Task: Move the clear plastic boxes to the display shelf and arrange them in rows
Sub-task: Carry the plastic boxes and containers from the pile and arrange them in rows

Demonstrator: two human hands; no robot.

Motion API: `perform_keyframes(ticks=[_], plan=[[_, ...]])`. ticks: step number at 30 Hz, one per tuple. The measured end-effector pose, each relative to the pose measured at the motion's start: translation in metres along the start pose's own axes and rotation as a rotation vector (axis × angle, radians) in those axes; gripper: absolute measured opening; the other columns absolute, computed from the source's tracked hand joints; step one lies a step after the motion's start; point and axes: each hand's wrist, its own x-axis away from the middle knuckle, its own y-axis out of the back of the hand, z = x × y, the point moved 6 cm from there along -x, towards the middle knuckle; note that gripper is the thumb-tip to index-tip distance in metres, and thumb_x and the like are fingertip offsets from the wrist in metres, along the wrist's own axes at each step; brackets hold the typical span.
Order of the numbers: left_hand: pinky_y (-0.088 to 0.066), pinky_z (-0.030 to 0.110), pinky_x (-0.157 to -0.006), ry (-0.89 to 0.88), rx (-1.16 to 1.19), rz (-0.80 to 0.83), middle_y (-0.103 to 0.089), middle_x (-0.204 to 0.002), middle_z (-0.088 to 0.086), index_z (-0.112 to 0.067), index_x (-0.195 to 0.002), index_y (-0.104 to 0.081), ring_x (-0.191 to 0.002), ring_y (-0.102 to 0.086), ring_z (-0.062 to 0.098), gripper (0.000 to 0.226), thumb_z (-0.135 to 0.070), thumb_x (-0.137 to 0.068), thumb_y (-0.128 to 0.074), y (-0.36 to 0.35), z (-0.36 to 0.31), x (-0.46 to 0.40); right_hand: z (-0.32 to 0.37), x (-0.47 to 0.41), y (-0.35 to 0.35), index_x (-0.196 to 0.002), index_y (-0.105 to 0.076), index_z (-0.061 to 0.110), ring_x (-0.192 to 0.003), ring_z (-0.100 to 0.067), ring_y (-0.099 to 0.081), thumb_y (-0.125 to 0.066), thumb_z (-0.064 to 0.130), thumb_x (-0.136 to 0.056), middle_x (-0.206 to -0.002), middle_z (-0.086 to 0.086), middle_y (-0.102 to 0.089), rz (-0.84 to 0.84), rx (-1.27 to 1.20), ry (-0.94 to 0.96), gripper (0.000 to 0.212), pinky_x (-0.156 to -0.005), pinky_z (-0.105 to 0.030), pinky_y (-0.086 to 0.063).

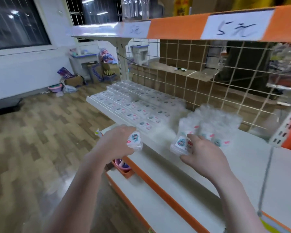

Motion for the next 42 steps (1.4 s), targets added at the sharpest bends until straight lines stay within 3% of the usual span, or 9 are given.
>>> perform_keyframes(ticks=[4,8,15,20,23,28,32,36,42], plan=[[-0.047,0.033,-0.089,0.002,0.035,-0.002,-0.052,-0.121,-0.002,-0.025,-0.138,-0.041,-0.107,-0.05,0.015,0.068,-0.023,-0.076,-0.069,0.01,0.039,-0.039,0.034,-0.042,-0.016,-0.125,-0.045,0.02,-0.109,-0.022,-0.05,-0.057,0.037,-0.08,-0.115,-0.003,-0.052,0.033,0.001,0.017,0.05,-0.069,-0.026,-0.03],[-0.039,0.026,-0.091,-0.04,0.083,0.009,-0.047,-0.134,-0.003,-0.025,-0.142,-0.036,-0.118,-0.046,0.016,0.072,-0.025,-0.078,-0.07,0.009,0.077,-0.081,0.06,-0.085,-0.036,-0.129,-0.044,0.019,-0.112,-0.022,-0.05,-0.057,0.037,-0.081,-0.118,-0.004,-0.053,0.045,0.031,-0.035,0.053,-0.075,-0.027,-0.037],[-0.038,0.032,-0.102,-0.152,0.038,0.053,-0.042,-0.142,-0.004,-0.025,-0.144,-0.033,-0.128,-0.04,0.016,0.074,-0.029,-0.079,-0.068,0.012,0.177,-0.176,0.108,-0.178,-0.086,-0.119,-0.047,0.017,-0.104,-0.026,-0.055,-0.06,0.036,-0.079,-0.103,-0.006,-0.057,0.047,0.062,-0.209,0.047,-0.065,-0.028,-0.034],[-0.043,0.032,-0.09,-0.257,-0.014,0.147,-0.048,-0.131,-0.001,-0.025,-0.136,-0.041,-0.117,-0.046,0.018,0.065,-0.033,-0.077,-0.067,0.02,0.247,-0.24,0.148,-0.24,-0.111,-0.134,-0.042,0.018,-0.106,-0.026,-0.054,-0.062,0.033,-0.079,-0.116,-0.008,-0.057,0.037,0.048,-0.393,0.06,-0.071,-0.028,-0.039],[-0.037,0.028,-0.099,-0.322,-0.004,0.191,-0.041,-0.141,-0.003,-0.025,-0.144,-0.033,-0.127,-0.04,0.017,0.071,-0.03,-0.081,-0.065,0.023,0.274,-0.265,0.167,-0.272,-0.115,-0.137,-0.04,0.019,-0.107,-0.026,-0.054,-0.061,0.031,-0.08,-0.133,-0.008,-0.046,0.029,0.045,-0.439,0.062,-0.08,-0.032,-0.049],[-0.029,0.026,-0.105,-0.386,0.009,0.216,-0.034,-0.149,-0.002,-0.026,-0.146,-0.029,-0.136,-0.031,0.015,0.074,-0.03,-0.082,-0.065,0.029,0.299,-0.297,0.174,-0.31,-0.117,-0.137,-0.04,0.018,-0.115,-0.025,-0.05,-0.062,0.032,-0.083,-0.137,-0.01,-0.044,0.082,0.129,-0.48,0.06,-0.088,-0.035,-0.047],[-0.031,0.024,-0.102,-0.403,0.018,0.224,-0.035,-0.147,-0.005,-0.027,-0.147,-0.028,-0.134,-0.033,0.013,0.074,-0.031,-0.082,-0.064,0.031,0.307,-0.313,0.168,-0.335,-0.123,-0.131,-0.044,0.017,-0.101,-0.023,-0.056,-0.062,0.032,-0.083,-0.138,-0.009,-0.042,0.124,0.163,-0.488,0.053,-0.079,-0.036,-0.053],[-0.033,0.025,-0.102,-0.419,0.009,0.242,-0.033,-0.148,-0.008,-0.031,-0.147,-0.026,-0.136,-0.029,0.011,0.075,-0.033,-0.082,-0.064,0.031,0.306,-0.326,0.161,-0.351,-0.13,-0.126,-0.047,0.015,-0.105,-0.024,-0.054,-0.059,0.029,-0.081,-0.129,-0.007,-0.05,0.127,0.186,-0.468,0.049,-0.08,-0.036,-0.053],[-0.031,0.025,-0.104,-0.446,0.016,0.26,-0.031,-0.149,-0.007,-0.029,-0.147,-0.026,-0.134,-0.032,0.013,0.074,-0.033,-0.084,-0.064,0.029,0.295,-0.338,0.153,-0.359,-0.141,-0.141,-0.035,0.02,-0.117,-0.023,-0.048,-0.058,0.028,-0.085,-0.142,-0.003,-0.04,0.143,0.121,-0.467,0.061,-0.085,-0.031,-0.046]])
